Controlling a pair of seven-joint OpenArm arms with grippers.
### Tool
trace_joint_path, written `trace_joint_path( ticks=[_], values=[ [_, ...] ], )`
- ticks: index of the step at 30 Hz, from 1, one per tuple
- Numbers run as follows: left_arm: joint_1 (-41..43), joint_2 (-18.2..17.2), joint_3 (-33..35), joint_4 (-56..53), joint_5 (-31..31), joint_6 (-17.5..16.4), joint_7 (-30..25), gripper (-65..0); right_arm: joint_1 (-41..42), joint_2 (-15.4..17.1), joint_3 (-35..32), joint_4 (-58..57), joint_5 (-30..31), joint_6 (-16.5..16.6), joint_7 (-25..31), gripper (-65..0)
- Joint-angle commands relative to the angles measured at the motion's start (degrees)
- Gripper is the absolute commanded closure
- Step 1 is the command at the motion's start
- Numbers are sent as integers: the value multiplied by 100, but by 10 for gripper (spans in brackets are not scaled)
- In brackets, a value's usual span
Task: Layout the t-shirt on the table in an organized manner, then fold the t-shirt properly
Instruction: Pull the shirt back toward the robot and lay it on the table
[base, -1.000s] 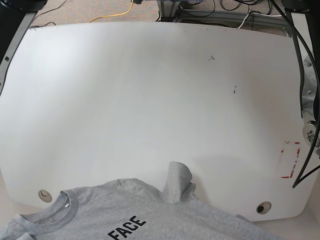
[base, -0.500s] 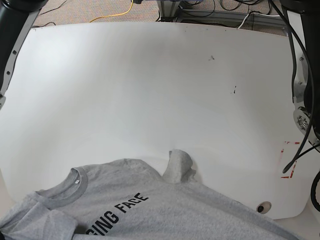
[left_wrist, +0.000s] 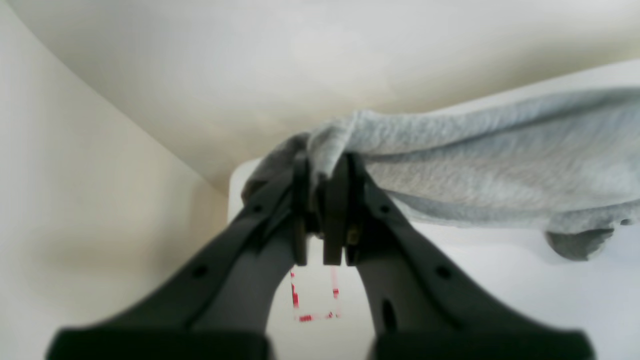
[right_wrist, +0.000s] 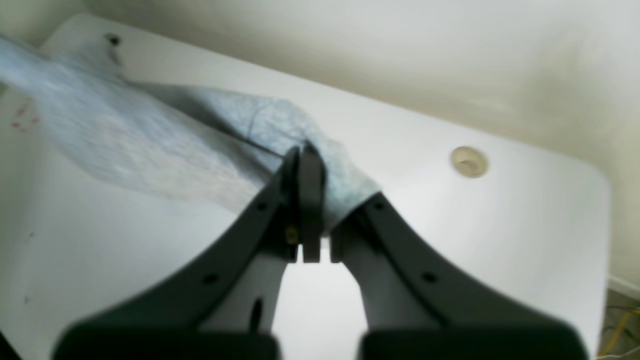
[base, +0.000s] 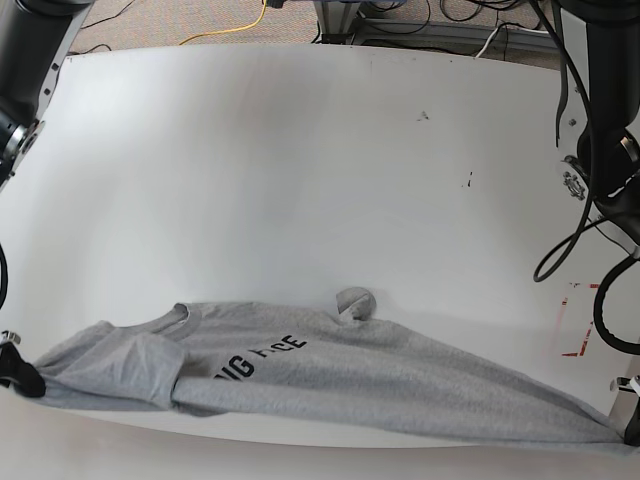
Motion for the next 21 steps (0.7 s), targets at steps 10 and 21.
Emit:
trace_joint_path(
  ticks=[10,21],
  values=[
    [1288,124,-439,1059,-82,-1,152,-4,-2052,-421,887,1108,318,-1,153,0],
    [2642,36,-853,1349,-653,-1,152,-4,-3388,-799,1230,1706,327,-1,-67,0]
  ],
)
